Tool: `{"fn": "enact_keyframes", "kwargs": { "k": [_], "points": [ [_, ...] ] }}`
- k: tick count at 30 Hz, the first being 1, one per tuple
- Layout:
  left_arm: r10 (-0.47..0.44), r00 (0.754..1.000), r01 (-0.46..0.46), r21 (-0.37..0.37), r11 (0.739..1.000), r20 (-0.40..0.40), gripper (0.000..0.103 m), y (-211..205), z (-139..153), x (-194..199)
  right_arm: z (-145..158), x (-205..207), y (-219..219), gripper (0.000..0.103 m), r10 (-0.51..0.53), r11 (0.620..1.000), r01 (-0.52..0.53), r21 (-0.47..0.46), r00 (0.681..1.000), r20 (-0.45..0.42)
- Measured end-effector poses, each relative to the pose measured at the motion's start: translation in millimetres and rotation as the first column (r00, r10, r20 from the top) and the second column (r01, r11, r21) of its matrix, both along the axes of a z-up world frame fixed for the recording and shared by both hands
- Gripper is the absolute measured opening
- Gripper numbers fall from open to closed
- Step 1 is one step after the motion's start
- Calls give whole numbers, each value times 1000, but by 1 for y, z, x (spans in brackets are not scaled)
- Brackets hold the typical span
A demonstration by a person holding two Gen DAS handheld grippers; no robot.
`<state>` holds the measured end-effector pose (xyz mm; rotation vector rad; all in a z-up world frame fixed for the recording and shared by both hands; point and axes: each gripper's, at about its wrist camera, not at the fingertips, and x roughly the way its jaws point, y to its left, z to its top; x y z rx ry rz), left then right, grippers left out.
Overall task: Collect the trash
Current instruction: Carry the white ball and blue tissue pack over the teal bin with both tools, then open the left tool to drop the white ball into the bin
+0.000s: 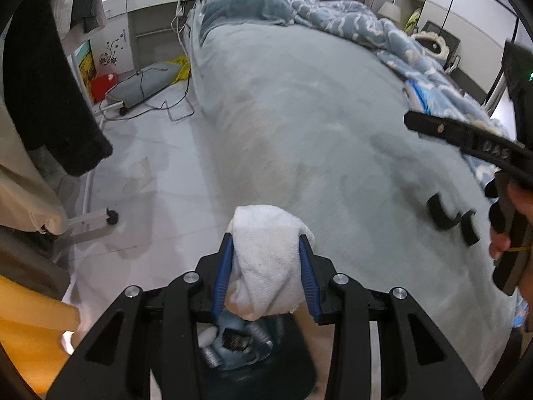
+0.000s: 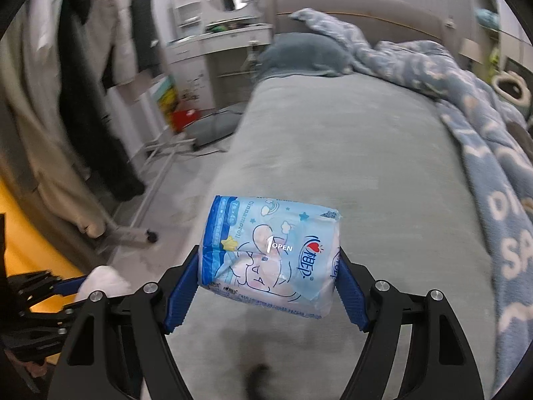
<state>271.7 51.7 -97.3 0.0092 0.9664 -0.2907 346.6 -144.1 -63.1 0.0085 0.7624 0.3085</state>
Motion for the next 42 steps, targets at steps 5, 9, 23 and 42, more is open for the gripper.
{"fn": "enact_keyframes", "kwargs": {
  "k": [5,9,23,42],
  "points": [
    [20,997,-19,7,1000,-70,41,21,-17,-2,1,-9,36,76,92,996,-92,10,996,-5],
    [43,989,-44,-3,999,-143,41,37,-31,0,-2,-16,62,76,159,987,-159,16,987,-20],
    [70,926,-73,5,997,-371,42,80,-84,-15,-31,-34,136,76,306,952,-306,16,946,-109],
    [38,897,-49,-14,999,-441,67,96,-96,-32,-69,-37,175,76,360,929,-369,4,905,-226]
  ]
}}
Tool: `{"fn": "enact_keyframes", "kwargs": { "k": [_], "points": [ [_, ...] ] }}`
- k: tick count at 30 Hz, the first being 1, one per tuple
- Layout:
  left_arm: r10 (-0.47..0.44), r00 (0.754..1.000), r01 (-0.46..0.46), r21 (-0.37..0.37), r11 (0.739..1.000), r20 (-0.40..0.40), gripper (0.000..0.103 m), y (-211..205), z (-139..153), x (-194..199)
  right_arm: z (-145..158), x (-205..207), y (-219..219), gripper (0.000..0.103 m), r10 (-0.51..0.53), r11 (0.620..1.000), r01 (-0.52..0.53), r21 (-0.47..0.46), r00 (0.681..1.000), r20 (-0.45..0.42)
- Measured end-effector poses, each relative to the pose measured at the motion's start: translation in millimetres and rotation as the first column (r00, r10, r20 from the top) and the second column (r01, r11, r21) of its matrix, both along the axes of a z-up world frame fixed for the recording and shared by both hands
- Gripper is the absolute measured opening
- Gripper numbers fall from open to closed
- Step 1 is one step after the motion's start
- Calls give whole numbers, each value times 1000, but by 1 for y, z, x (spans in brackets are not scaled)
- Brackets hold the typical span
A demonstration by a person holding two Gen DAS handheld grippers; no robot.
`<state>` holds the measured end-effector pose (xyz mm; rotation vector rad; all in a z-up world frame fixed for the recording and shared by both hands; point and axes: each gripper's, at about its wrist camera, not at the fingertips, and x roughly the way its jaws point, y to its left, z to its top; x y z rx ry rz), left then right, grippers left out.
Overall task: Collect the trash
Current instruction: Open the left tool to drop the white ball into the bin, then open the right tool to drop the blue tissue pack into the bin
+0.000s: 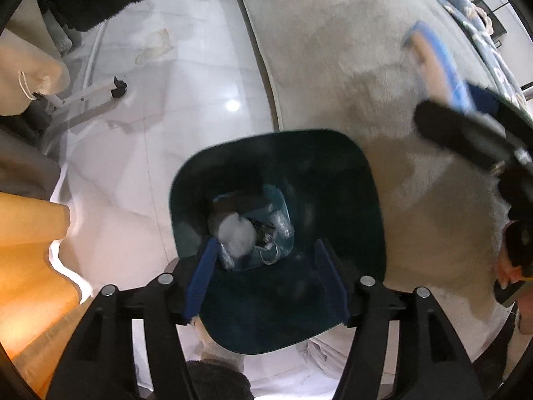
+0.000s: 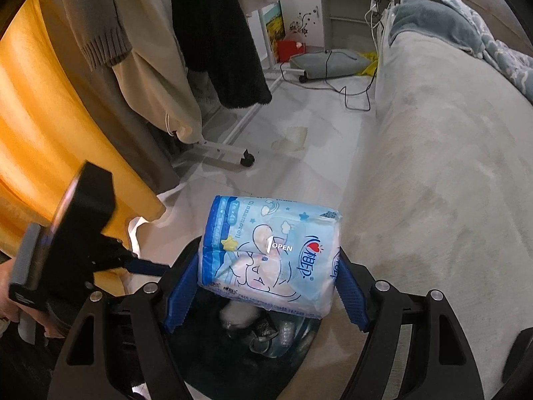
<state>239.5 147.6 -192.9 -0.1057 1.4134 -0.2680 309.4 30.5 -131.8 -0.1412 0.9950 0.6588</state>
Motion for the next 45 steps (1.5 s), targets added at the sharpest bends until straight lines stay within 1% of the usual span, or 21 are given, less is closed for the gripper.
{"fn": "enact_keyframes", "kwargs": {
  "k": [1,3,9,13,16,20,24,29,31,34,35,40,45],
  "points": [
    [1,1000,-1,13,1000,16,69,1,3,-1,-1,-1,0,76,1,1000,-1,-2,1000,-4],
    [1,999,-2,34,999,41,69,4,7,1,-5,-1,3,76,7,1000,-7,-11,1000,-17],
    [52,991,-57,41,998,123,69,19,24,5,-13,-2,14,76,26,999,-27,-35,999,-40],
    [114,979,-121,28,992,171,69,34,35,8,-22,-7,23,76,52,997,-56,-60,997,-61],
    [161,964,-170,26,985,212,69,44,45,10,-27,-10,27,76,64,995,-70,-73,995,-74],
    [192,950,-206,32,978,247,69,51,52,13,-38,-16,36,76,97,989,-107,-102,990,-106],
    [198,926,-223,41,974,322,69,54,66,12,-46,-21,43,76,116,984,-130,-119,986,-122],
    [208,888,-241,29,970,409,69,56,84,9,-55,-29,54,76,146,977,-165,-137,980,-138],
    [215,878,-249,25,968,429,68,58,89,9,-57,-32,56,76,152,975,-172,-143,978,-142],
    [229,860,-258,2,966,456,67,60,96,7,-62,-40,63,76,180,959,-202,-197,976,-124],
    [230,854,-258,-3,966,466,67,60,99,6,-63,-41,64,76,183,958,-206,-202,975,-125],
    [223,810,-252,-21,968,542,67,59,117,0,-75,-44,68,76,196,950,-228,-213,967,-163],
    [202,780,-240,-15,971,592,67,52,130,-3,-83,-46,73,79,219,936,-263,-233,956,-196]
  ]
}}
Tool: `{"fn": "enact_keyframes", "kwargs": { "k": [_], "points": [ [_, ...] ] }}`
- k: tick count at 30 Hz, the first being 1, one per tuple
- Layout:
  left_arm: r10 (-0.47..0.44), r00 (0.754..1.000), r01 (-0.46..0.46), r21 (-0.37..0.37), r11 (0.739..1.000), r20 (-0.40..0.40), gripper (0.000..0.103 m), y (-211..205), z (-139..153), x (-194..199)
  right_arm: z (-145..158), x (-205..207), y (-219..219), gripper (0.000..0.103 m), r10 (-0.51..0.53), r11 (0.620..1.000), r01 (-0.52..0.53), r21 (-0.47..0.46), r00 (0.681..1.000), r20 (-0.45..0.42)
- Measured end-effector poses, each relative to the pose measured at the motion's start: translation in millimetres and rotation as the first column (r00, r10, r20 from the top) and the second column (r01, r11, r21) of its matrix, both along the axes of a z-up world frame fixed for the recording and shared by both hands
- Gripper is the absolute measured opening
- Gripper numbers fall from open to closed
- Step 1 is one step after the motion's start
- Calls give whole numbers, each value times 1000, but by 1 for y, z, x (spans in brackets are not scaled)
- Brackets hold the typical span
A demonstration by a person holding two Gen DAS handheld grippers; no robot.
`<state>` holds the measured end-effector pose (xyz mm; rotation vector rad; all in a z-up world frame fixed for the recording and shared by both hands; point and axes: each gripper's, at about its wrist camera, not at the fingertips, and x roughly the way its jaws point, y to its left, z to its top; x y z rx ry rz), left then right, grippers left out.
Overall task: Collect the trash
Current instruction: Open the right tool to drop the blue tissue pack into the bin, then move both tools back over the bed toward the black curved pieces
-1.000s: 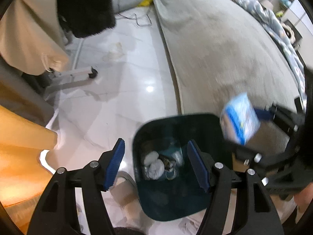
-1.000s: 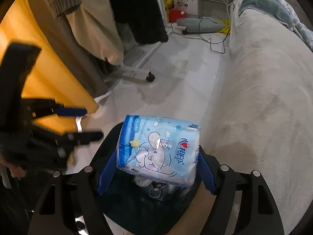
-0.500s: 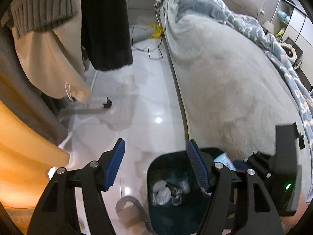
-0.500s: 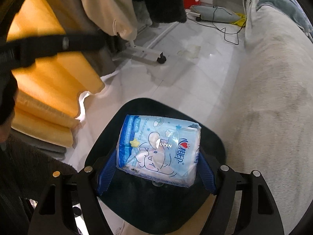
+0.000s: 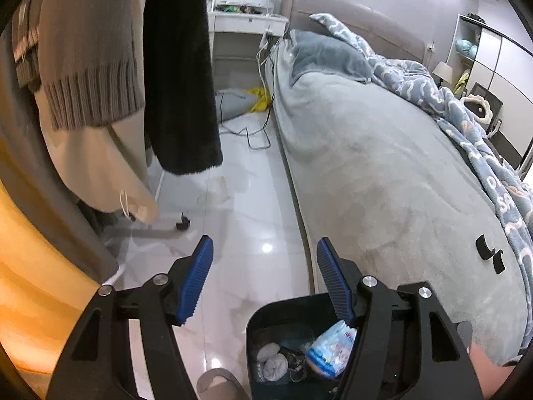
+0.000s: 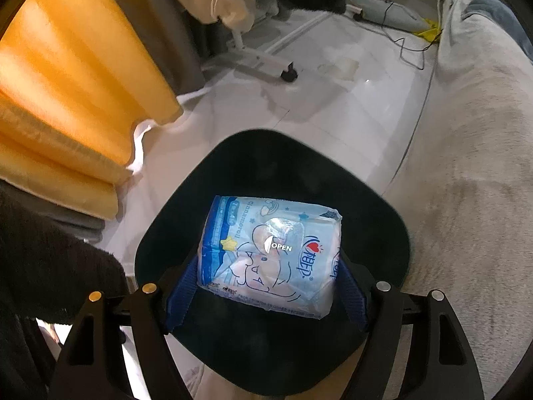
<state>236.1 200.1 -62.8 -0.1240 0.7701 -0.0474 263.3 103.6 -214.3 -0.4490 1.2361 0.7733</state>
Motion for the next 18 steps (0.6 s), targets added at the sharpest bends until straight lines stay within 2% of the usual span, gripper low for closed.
{"fn": "enact_keyframes", "kwargs": {
  "k": [4,10,15,18],
  "points": [
    [-2,1000,2,-12,1000,26,67,-3,8,1,-2,-6,4,90,28,999,-28,-17,1000,-1],
    [-7,996,11,-47,999,92,67,-9,27,0,11,-12,3,91,44,999,-45,24,999,27],
    [-26,984,39,-67,997,176,69,-19,47,-3,46,-16,-10,91,46,993,-58,102,992,120],
    [-29,974,46,-70,996,226,74,-28,59,-5,64,-14,-24,91,12,990,-36,138,986,167]
  ]
}}
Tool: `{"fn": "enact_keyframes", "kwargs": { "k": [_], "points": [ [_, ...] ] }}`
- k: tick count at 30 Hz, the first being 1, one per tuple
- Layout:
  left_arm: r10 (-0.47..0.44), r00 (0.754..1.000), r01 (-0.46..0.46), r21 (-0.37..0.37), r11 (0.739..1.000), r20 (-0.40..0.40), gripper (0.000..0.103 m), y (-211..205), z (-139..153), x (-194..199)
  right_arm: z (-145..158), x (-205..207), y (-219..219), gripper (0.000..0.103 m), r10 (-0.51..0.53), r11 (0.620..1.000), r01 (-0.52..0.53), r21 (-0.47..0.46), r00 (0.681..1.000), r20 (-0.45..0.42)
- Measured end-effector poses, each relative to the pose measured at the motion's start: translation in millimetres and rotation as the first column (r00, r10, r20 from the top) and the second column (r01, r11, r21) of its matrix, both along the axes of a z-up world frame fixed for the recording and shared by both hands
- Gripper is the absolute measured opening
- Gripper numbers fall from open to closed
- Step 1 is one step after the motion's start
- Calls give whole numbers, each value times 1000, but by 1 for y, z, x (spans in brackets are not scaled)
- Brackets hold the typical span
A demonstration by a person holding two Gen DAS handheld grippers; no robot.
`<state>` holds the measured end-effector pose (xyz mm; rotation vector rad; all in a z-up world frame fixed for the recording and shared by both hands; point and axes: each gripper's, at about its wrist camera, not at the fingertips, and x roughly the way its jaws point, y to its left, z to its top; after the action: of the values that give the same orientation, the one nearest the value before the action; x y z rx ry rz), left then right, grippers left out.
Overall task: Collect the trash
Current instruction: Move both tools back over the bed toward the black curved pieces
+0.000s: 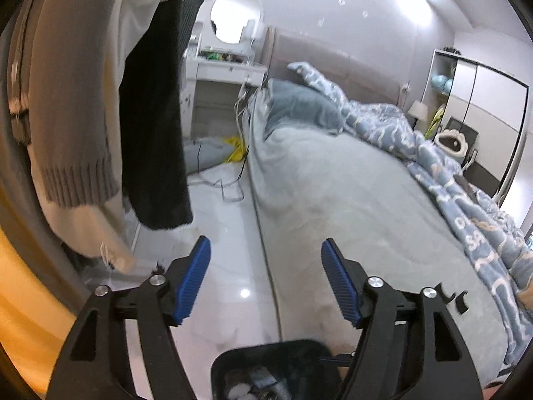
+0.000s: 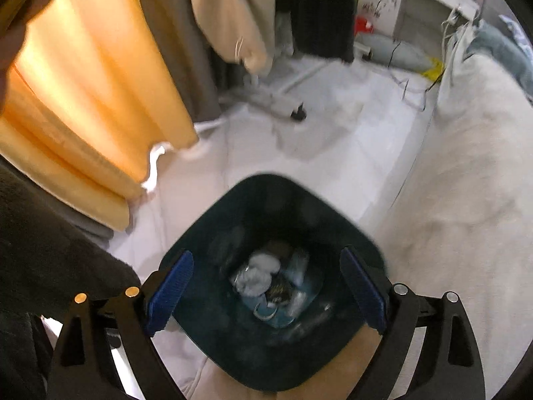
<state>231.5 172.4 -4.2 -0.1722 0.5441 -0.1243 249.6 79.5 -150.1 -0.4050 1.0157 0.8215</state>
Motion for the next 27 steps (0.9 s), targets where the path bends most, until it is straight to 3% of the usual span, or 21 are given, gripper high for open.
{"fn": "enact_keyframes", "kwargs": {
  "k": [7,12,27],
  "points": [
    [-21,995,15,63,998,100,83,-40,18,-4,35,9,-37,91,-82,995,76,64,993,81],
    [-56,992,48,73,996,110,86,-65,19,0,54,10,-67,91,-138,990,130,59,977,160],
    [-127,985,121,60,991,118,89,-129,19,6,70,15,-152,91,-265,964,255,76,939,217]
  ]
}}
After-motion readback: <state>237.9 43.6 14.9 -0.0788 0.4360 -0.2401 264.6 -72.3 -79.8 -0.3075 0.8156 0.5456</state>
